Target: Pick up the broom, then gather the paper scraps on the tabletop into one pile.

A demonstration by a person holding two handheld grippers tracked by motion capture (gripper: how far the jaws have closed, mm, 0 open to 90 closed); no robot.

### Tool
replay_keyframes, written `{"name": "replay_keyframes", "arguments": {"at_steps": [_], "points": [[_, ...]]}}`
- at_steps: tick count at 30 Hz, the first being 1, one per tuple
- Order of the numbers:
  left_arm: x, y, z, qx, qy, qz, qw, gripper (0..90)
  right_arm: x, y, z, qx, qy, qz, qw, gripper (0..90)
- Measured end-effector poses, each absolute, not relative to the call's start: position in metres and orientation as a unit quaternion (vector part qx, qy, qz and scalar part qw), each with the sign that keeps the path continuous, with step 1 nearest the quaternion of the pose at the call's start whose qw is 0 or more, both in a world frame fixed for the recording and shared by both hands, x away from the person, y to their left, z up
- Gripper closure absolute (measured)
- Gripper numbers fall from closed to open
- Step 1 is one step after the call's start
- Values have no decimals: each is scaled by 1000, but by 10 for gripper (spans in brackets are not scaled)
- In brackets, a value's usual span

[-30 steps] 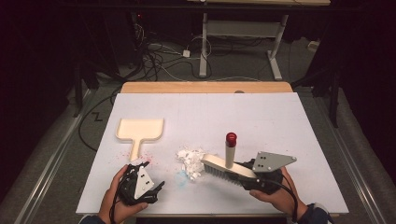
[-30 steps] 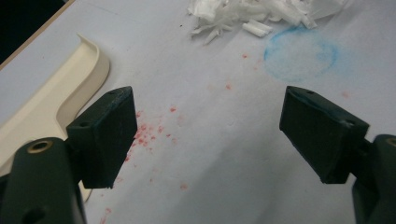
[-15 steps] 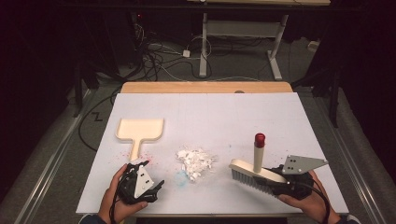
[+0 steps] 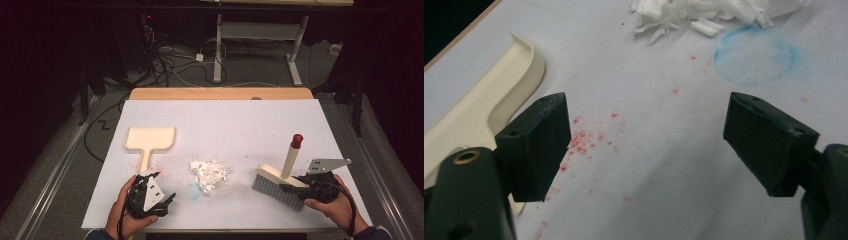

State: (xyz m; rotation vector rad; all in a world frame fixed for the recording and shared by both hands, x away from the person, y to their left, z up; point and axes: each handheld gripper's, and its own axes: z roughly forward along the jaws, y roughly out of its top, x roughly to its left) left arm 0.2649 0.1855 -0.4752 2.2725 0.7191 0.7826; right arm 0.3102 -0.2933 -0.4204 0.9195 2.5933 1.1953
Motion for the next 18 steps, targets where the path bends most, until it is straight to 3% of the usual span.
{"name": "replay_keyframes", "arguments": {"at_steps": [8,18], "points": [[267,188,-477,863,273,291,309,180,326,-295,-420,312,866,386,57,663],[266,184,-478,866,266,291,307,180,368,-303,-424,349,870,346,30,558]]}}
